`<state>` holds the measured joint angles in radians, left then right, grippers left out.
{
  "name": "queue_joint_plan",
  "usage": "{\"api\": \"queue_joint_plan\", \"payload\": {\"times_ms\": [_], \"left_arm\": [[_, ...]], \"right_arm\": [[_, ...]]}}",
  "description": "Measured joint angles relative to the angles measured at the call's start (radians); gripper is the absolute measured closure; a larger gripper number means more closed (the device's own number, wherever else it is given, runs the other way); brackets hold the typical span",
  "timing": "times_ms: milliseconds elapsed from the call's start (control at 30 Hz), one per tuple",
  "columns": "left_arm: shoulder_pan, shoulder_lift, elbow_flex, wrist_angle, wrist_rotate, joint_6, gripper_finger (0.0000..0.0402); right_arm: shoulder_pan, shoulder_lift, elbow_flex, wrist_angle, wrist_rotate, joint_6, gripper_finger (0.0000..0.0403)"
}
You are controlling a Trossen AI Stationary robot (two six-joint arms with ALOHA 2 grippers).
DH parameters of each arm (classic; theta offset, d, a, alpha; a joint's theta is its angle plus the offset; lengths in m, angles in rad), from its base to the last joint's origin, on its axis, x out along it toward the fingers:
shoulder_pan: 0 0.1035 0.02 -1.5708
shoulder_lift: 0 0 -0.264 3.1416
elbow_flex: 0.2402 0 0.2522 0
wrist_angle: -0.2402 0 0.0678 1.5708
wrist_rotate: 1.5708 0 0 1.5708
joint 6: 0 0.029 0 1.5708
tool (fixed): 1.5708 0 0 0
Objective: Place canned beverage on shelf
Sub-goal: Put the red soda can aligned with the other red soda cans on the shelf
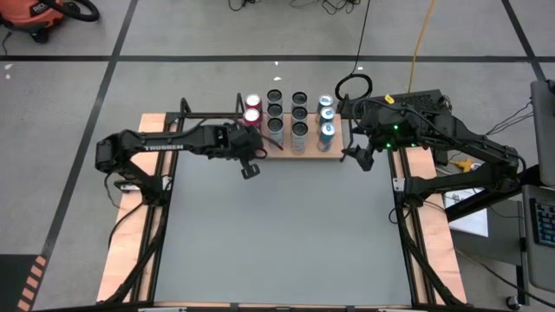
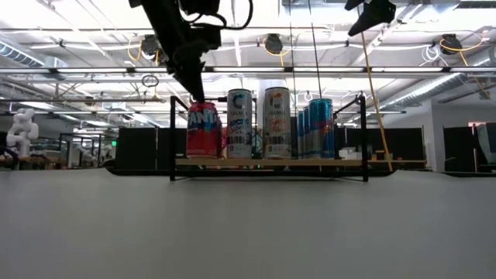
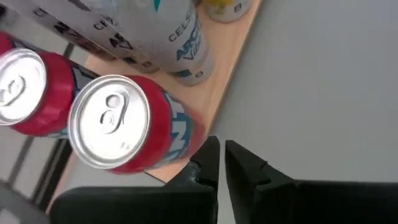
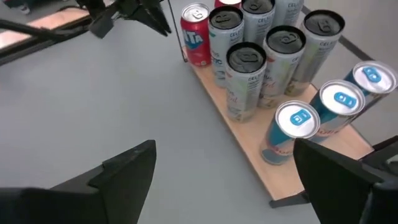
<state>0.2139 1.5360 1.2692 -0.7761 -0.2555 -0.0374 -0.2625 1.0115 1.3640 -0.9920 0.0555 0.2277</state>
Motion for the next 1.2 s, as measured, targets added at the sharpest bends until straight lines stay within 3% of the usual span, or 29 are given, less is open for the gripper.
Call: {"api": "queue_joint_plan", "payload": {"times_ms": [133,400,567,733,1200], "left_arm": [[0.031,0.004,-0.02,-0.016,0.058,0.018,0.0379],[0.056,0.007,-0.033,-0.002,0.059,0.076,0.0379],[0.067,0.023,-0.034,0.003,0.04,0.078,0.0379],[0.067,0.025,-0.034,0.0,-0.014,0.072,0.0379],[0.067,0.028,-0.034,-0.011,-0.072,0.045,0.0379]], "right_arm": [[-0.011,0.0,0.0,0.0,-0.002,-0.051,0.0057],[-0.041,0.0,0.0,0.0,-0.004,-0.134,0.0057],[-0.064,0.0,0.0,0.011,-0.009,-0.161,0.0057],[-0.084,0.0,0.0,0.016,-0.083,-0.162,0.0057],[-0.085,0.0,0.0,0.016,-0.086,-0.19,0.0057]]}}
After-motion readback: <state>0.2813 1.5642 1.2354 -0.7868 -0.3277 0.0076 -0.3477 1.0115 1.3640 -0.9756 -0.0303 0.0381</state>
